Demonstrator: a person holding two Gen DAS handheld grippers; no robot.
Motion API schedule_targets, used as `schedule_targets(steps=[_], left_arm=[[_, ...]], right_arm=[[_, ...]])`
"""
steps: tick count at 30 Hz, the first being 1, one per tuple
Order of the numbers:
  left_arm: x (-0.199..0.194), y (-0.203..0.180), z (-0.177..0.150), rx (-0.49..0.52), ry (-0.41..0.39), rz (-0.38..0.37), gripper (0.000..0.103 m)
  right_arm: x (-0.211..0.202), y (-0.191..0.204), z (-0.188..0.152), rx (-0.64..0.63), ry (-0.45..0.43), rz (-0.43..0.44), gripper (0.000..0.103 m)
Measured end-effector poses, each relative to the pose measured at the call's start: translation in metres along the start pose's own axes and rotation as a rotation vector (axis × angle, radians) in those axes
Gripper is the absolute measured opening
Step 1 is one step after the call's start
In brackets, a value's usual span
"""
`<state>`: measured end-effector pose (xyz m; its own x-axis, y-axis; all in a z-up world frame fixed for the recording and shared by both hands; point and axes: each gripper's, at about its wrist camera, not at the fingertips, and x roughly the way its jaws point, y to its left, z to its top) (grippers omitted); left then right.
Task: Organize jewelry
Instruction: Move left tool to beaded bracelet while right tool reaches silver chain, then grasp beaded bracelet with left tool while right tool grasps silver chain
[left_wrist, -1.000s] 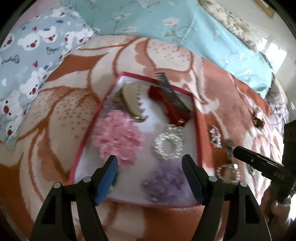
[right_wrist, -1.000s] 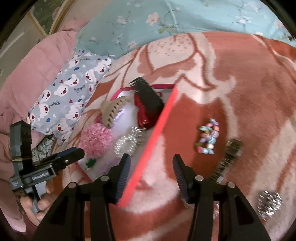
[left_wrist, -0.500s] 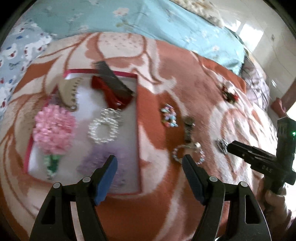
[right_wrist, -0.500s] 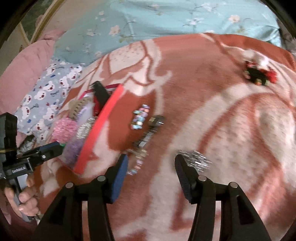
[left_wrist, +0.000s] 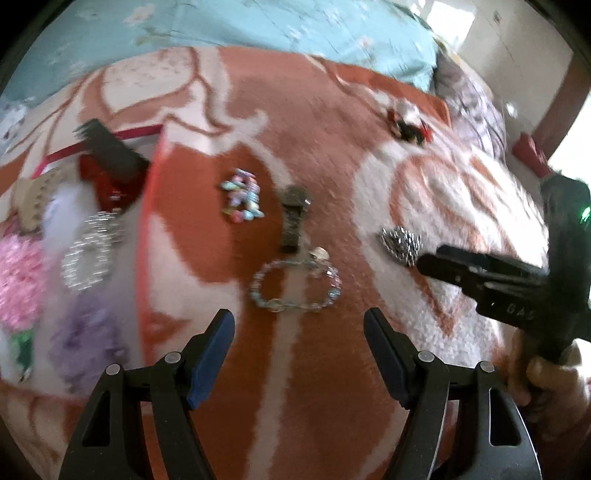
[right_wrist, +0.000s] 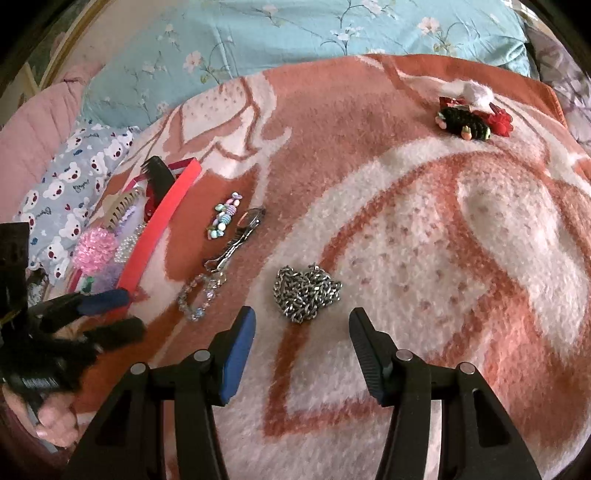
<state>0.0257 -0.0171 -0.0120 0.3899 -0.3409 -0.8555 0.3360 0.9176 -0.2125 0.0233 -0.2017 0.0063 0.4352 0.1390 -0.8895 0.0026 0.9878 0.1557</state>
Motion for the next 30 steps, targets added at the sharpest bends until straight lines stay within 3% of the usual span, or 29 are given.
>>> schedule_targets(steps=[5, 9, 11, 14, 16, 18, 19, 30], left_arm=[[0.039, -0.009, 0.006, 0.021, 0.046, 0.019, 0.068], [0.065, -0.007, 0.012, 0.003, 0.071, -0.01, 0.069], [0.07, -0.003, 0.015, -0.019, 0.065, -0.033, 0.063], [0.072, -0.001, 0.015, -0.015, 0.057, -0.059, 0.042], [0.071, -0.002, 0.014, -0.006, 0.054, -0.083, 0.022], [0.069, -0.005, 0.014, 0.014, 0.047, -0.072, 0.017], [0.067, -0.006, 0.013, 0.019, 0.044, -0.071, 0.007], [0.012, 0.007, 0.003, -0.012, -0.034, -0.09, 0.006]], right_arm=[[0.009, 0.002, 0.005, -0.039, 0.001, -0.028, 0.054], [0.023, 0.003, 0.007, -0.066, 0.02, -0.058, 0.054], [0.028, 0.007, 0.006, -0.098, 0.017, -0.083, 0.054], [0.03, 0.01, 0.004, -0.133, 0.008, -0.116, 0.049], [0.03, 0.01, 0.003, -0.136, 0.002, -0.135, 0.031], [0.028, 0.007, 0.004, -0.124, -0.001, -0.136, 0.02], [0.026, 0.004, 0.004, -0.112, -0.002, -0.127, 0.018], [0.0, -0.002, 0.011, 0.014, -0.034, 0.033, 0.014]])
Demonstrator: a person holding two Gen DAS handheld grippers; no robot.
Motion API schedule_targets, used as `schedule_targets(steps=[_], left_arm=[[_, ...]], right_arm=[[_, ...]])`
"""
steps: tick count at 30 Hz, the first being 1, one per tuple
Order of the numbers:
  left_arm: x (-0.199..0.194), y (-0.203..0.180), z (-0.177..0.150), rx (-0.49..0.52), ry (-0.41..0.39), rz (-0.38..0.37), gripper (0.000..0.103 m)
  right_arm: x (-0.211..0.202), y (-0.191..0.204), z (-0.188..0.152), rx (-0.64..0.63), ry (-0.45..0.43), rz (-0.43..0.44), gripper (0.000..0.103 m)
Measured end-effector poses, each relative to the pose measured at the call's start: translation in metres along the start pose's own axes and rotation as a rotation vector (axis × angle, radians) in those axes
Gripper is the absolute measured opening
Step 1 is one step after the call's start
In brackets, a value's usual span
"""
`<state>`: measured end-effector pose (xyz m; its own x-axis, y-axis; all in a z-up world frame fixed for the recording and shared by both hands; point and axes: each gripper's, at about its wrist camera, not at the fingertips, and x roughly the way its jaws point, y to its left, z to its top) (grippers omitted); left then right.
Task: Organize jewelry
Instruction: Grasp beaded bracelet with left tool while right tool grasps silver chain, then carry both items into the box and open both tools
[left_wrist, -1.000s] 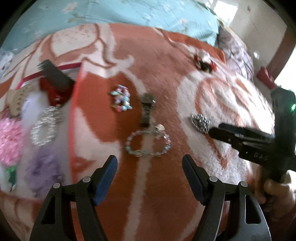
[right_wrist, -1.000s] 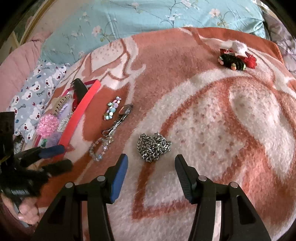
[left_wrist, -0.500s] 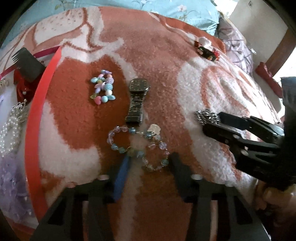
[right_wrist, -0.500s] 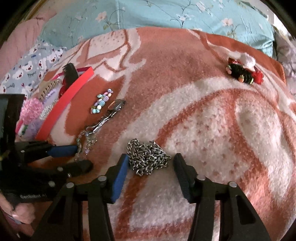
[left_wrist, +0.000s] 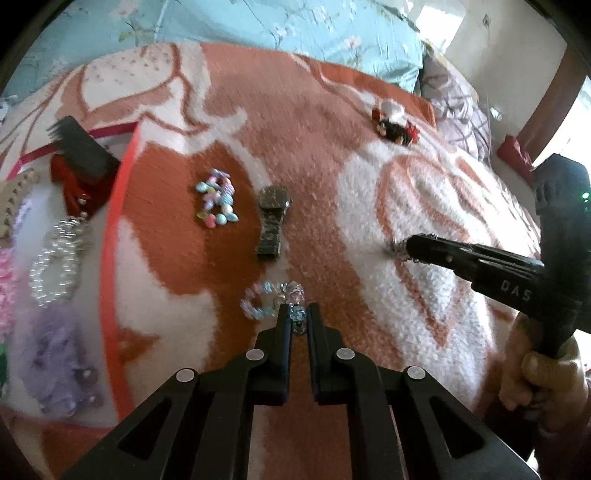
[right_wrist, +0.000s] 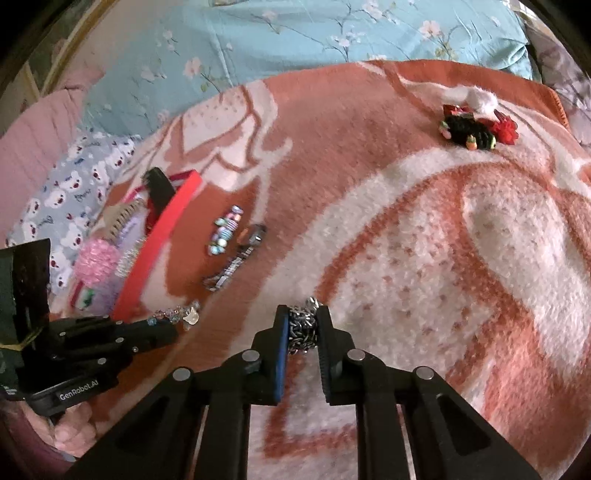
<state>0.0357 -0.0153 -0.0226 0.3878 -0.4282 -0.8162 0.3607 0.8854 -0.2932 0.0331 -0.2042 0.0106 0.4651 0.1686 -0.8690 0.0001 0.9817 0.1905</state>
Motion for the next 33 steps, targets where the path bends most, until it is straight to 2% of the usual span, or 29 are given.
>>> schedule_targets(steps=[11, 17, 33], left_arm=[[-0.075, 0.021, -0.009, -0.049, -0.125, 0.007, 0.006], [-0.111, 0.039, -0.019, -0.085, -0.178, 0.036, 0.007], [-0.167, 0.1, -0.048, -0.228, -0.232, 0.145, 0.007]], right_arm=[[-0.012, 0.033, 0.016, -0.029, -0.026, 0.091, 0.014], [-0.012, 0.056, 0.028, -0.05, -0.037, 0.156, 0.014], [0.009, 0.134, 0.045, -0.162, -0.024, 0.268, 0.014]])
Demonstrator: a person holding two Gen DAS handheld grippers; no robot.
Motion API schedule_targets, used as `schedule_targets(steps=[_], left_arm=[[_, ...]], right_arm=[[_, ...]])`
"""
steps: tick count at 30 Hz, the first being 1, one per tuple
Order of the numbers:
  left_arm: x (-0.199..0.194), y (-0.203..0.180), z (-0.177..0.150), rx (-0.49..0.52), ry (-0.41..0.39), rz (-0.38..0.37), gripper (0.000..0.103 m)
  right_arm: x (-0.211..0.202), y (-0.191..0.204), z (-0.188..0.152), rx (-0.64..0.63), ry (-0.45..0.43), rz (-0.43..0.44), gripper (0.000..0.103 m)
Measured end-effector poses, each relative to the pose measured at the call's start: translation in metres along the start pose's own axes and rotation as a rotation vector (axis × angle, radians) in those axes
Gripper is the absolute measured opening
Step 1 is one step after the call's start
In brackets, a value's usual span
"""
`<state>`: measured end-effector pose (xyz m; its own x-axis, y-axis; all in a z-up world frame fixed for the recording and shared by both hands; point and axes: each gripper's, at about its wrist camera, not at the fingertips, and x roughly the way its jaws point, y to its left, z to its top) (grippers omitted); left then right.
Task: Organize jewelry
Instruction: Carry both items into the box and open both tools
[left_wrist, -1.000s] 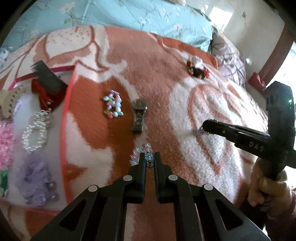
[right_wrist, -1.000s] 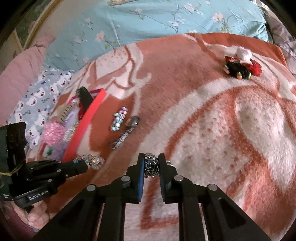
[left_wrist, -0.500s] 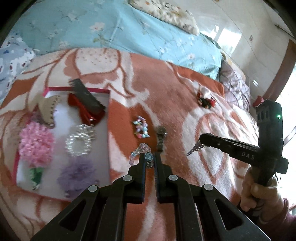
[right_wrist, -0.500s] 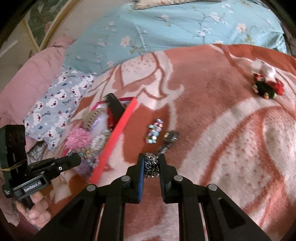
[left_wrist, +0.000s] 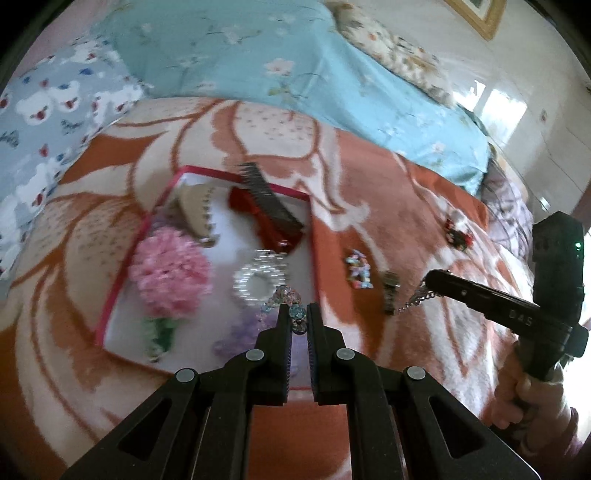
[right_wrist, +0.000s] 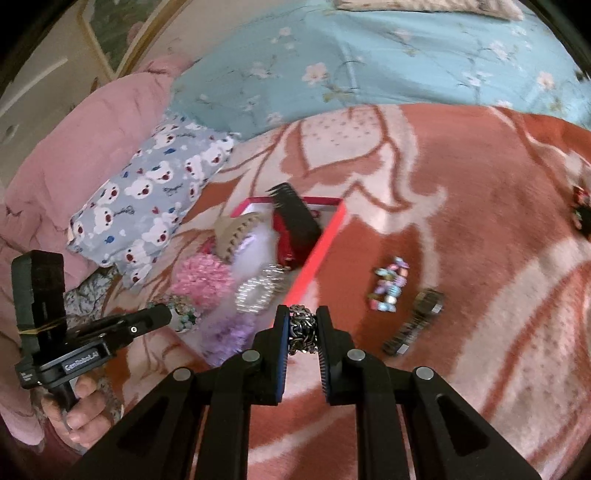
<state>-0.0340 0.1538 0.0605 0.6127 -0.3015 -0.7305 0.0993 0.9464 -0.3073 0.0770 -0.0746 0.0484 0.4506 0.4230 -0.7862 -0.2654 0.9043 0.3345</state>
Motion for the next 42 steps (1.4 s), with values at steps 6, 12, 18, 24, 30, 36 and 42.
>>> schedule_targets(steps=[6, 12, 18, 24, 30, 36, 42], left_arm=[[-0.006, 0.022, 0.002, -0.044, -0.003, 0.042, 0.007], [0.003, 0.042, 0.003, -0.077, 0.013, 0.073, 0.007], [0.021, 0.052, 0.009, -0.099, 0.031, 0.076, 0.007], [0.044, 0.058, 0.015, -0.101, 0.051, 0.079, 0.007], [0.075, 0.07, 0.014, -0.133, 0.103, 0.087, 0.007], [0.094, 0.077, 0.012, -0.144, 0.139, 0.097, 0.007], [0.1, 0.076, 0.013, -0.139, 0.151, 0.117, 0.007]], right_arm=[[0.025, 0.028, 0.009, -0.038, 0.018, 0.048, 0.014], [0.053, 0.042, 0.014, -0.048, 0.04, 0.072, 0.014], [0.082, 0.05, 0.015, -0.039, 0.08, 0.095, 0.014], [0.106, 0.057, 0.019, -0.033, 0.089, 0.103, 0.014], [0.141, 0.056, 0.019, -0.032, 0.135, 0.083, 0.014], [0.163, 0.048, 0.01, -0.024, 0.178, 0.068, 0.014], [0.168, 0.049, 0.009, -0.043, 0.186, 0.058, 0.014]])
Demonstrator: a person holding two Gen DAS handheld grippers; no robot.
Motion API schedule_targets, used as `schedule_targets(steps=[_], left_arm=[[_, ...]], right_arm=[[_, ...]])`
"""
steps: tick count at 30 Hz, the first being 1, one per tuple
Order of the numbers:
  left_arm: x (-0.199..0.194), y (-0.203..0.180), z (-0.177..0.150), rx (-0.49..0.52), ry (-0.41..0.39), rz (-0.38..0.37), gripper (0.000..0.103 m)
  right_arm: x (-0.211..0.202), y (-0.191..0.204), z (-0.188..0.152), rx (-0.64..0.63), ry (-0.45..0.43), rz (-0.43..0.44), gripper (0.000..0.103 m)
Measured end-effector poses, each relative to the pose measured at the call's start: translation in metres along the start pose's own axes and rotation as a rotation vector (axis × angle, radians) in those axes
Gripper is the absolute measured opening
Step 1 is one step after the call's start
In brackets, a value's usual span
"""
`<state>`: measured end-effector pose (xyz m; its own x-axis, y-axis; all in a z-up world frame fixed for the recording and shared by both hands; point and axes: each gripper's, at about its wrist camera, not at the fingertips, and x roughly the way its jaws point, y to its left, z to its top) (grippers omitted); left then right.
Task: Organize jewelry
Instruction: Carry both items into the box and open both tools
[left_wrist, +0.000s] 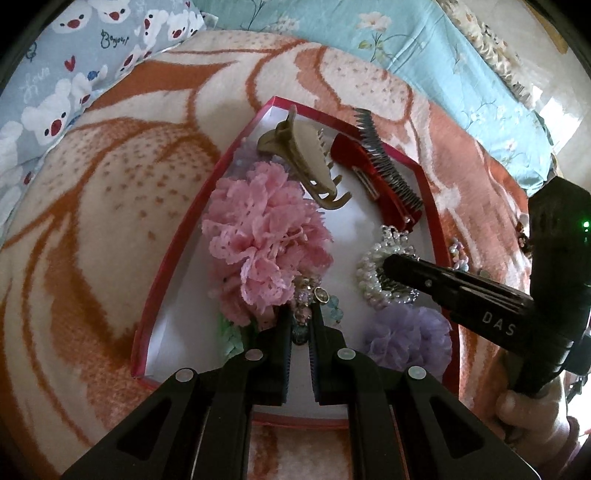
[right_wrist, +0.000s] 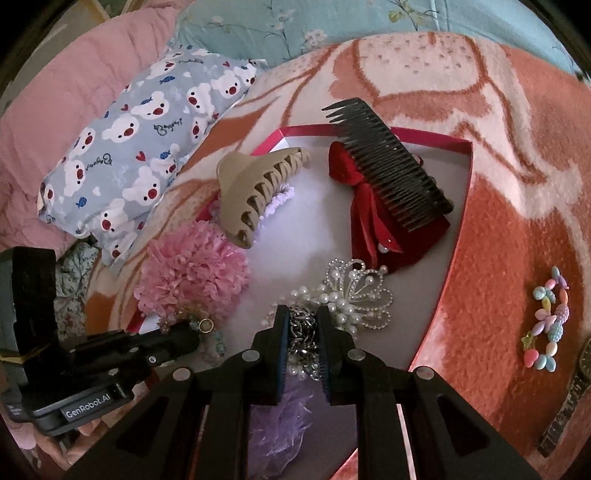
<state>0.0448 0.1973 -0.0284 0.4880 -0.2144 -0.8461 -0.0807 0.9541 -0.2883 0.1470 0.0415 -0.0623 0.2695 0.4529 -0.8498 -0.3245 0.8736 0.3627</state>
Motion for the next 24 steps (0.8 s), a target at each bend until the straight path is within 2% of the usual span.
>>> schedule_targets(steps=[5, 9, 14, 16, 17, 19, 20, 21, 24], left_arm=[[0.004, 0.001, -0.001, 0.001, 0.017, 0.015, 0.011], [0.004, 0.0, -0.001, -0.002, 0.018, 0.021, 0.021], [0.002, -0.001, -0.002, 0.006, 0.017, 0.036, 0.022], [0.001, -0.001, -0.002, 0.005, 0.017, 0.04, 0.024], [0.0, -0.001, -0.002, 0.003, 0.016, 0.042, 0.026], [-0.002, 0.0, -0.002, 0.001, 0.013, 0.048, 0.046], [-0.004, 0.0, -0.002, -0.003, 0.011, 0.054, 0.051], [-0.007, 0.0, -0.003, -0.01, 0.005, 0.059, 0.055], [-0.014, -0.002, -0.004, -0.013, -0.004, 0.047, 0.056]], right_arm=[[0.001, -0.001, 0.001, -0.003, 0.003, 0.003, 0.015], [0.001, -0.001, 0.001, 0.001, 0.003, 0.003, 0.016], [0.001, -0.001, 0.001, 0.002, 0.005, 0.007, 0.017], [0.0, -0.001, 0.002, 0.01, 0.006, 0.014, 0.022], [-0.002, -0.001, 0.003, 0.013, 0.003, 0.019, 0.029], [-0.009, 0.0, 0.004, 0.017, -0.016, 0.028, 0.039], [-0.015, 0.0, 0.005, 0.015, -0.03, 0.029, 0.043], [-0.018, 0.001, 0.006, 0.013, -0.037, 0.029, 0.043], [-0.029, 0.0, 0.007, 0.022, -0.054, 0.037, 0.043]])
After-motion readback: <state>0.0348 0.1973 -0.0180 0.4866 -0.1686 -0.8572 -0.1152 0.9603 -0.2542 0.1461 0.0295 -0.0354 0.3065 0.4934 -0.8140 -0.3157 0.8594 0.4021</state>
